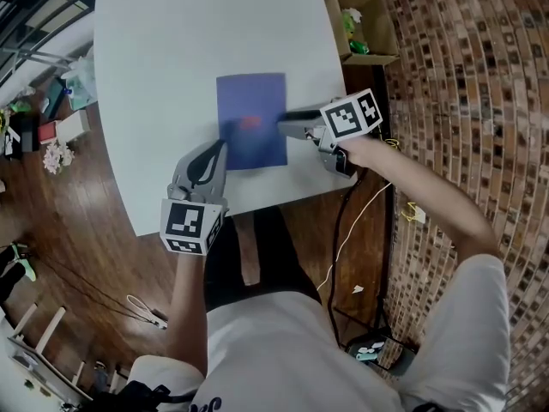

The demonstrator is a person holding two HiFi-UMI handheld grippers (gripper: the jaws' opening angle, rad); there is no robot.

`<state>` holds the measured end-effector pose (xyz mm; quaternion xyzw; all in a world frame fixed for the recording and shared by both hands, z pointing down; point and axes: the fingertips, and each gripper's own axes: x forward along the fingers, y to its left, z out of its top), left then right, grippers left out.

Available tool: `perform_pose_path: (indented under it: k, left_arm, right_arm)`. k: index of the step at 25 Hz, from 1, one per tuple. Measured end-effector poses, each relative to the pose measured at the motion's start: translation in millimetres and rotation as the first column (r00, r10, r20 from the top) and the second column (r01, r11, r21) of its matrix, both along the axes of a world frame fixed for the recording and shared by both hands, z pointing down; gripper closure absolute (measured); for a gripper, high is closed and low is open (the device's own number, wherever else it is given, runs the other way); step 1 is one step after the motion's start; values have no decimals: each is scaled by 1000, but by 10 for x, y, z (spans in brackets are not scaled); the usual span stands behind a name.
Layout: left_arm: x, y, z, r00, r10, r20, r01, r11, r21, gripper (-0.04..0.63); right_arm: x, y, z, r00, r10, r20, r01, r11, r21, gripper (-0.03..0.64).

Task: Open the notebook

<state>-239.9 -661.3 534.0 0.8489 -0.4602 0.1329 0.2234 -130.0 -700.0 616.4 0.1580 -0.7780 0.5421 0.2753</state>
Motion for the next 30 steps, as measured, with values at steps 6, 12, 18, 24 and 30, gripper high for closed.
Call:
perform_pose_path:
  k: [6, 12, 18, 24, 30]
  left_arm:
    - [-78, 11, -5, 1000, 2, -5, -3, 1000, -1, 580]
    - [-130, 12, -86, 1000, 6, -12, -6, 1000, 11, 580]
    - [-350, 7, -315, 999, -27, -28, 28, 999, 42, 580]
    - [-768, 41, -572, 994, -105, -31, 107, 992, 72, 580]
    - [-1296, 142, -677, 981, -189, -30, 191, 978, 85, 580]
  right_arm:
    - [6, -5, 49, 1000, 24, -20, -24, 1000, -3, 481]
    - [-18, -33, -83, 998, 59, -16, -59, 998, 11, 611]
    - [-337, -41, -634, 998, 29, 47, -32, 998, 49, 624]
    - [-1074, -28, -1133, 989, -72, 128, 60, 993, 100, 627]
    - [-1994, -20, -1058, 977, -131, 166, 116, 989, 96, 617]
